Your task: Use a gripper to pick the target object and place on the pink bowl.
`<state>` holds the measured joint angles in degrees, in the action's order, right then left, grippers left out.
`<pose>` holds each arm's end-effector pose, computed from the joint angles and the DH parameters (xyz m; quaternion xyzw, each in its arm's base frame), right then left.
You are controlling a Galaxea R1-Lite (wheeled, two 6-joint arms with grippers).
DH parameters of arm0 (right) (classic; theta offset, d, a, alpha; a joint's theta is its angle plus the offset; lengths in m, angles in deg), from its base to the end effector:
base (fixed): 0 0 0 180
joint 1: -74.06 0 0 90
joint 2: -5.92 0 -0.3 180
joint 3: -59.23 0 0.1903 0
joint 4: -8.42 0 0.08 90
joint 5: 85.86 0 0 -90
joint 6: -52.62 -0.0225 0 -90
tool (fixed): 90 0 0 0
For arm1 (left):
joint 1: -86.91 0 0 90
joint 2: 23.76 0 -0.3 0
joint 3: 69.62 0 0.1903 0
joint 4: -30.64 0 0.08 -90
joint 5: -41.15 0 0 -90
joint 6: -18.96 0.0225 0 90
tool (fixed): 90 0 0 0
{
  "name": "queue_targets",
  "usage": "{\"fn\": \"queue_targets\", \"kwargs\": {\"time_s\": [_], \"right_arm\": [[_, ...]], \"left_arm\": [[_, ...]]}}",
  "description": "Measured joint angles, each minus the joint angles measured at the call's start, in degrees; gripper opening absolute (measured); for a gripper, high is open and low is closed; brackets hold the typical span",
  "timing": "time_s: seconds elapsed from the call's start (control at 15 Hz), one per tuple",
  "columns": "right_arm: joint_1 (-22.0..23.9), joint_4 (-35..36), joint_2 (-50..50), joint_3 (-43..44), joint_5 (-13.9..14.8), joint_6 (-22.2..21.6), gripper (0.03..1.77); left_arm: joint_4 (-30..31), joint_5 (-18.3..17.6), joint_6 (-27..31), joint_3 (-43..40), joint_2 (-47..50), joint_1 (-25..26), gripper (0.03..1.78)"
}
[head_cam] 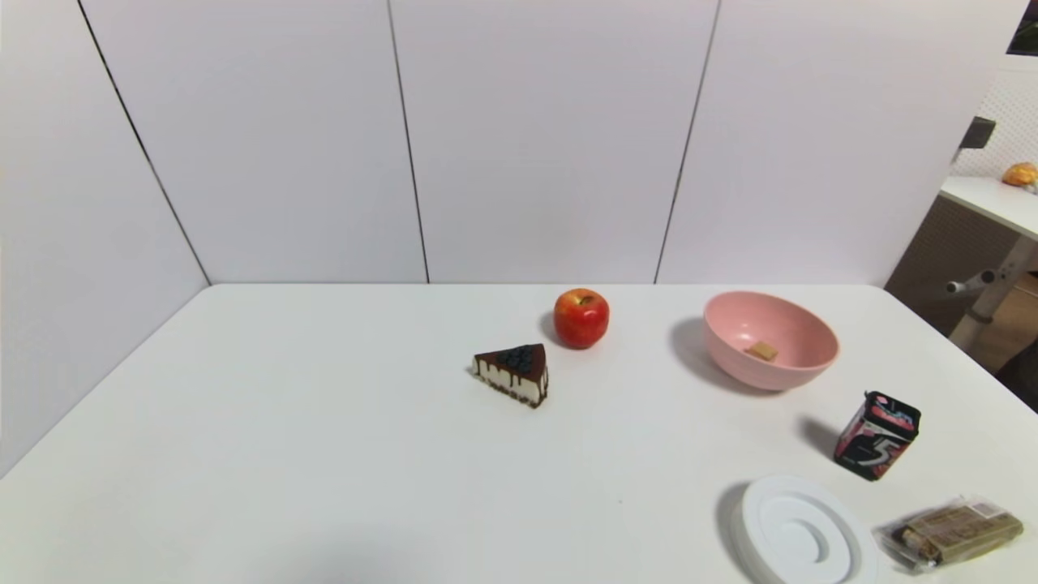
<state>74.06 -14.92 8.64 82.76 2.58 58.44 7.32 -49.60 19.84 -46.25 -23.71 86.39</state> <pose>-0.0194 0.0006 0.0773 -0.0505 0.0214 0.0147 0.9984 -0.0229 -0.0001 0.0756 0.0077 -0.0010 -0.0111 0.9999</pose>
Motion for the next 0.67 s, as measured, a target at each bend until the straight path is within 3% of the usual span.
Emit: {"fn": "queue_targets", "kwargs": {"time_s": [0.67], "right_arm": [[0.0, 0.1, -2.8, -0.1, 0.4, -2.9, 1.7]], "left_arm": [[0.0, 0.0, 0.0, 0.0, 0.0, 0.0, 1.69]]}}
